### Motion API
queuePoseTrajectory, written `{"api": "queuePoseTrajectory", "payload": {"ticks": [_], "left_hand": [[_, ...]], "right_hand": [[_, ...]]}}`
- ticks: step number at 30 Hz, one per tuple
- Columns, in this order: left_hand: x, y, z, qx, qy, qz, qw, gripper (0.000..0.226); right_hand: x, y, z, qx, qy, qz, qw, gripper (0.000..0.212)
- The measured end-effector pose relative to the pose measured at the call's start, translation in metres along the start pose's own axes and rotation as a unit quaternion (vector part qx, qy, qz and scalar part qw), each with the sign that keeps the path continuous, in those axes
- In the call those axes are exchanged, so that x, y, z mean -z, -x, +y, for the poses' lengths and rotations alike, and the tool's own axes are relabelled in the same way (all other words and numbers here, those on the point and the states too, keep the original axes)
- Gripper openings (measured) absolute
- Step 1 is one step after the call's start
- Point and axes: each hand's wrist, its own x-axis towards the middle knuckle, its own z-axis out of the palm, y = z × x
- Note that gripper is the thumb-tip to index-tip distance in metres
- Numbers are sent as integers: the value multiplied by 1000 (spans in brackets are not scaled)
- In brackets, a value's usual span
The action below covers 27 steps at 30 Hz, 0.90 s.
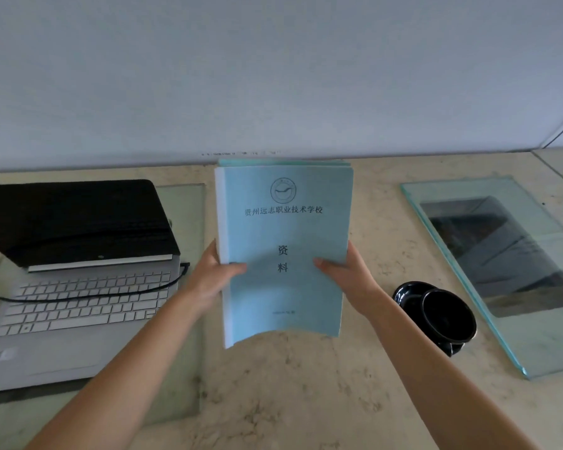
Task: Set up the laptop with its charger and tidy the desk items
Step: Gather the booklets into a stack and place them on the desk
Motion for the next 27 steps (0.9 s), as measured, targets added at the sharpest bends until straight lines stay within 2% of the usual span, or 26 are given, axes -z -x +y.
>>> {"api": "queuePoseTrajectory", "payload": {"ticks": [4, 13, 17, 27], "left_hand": [[5, 3, 19, 19, 17, 15, 1000, 46], [17, 18, 3, 53, -26, -13, 998, 48], [20, 19, -5, 55, -37, -2, 998, 42], [23, 19, -11, 55, -29, -21, 998, 41]], "right_hand": [[-8, -2, -5, 21, -30, 1, 999, 37], [-18, 9, 22, -19, -65, -9, 998, 45], [-21, 13, 25, -34, -78, -13, 996, 53], [-18, 8, 23, -47, -56, -57, 996, 50]]}}
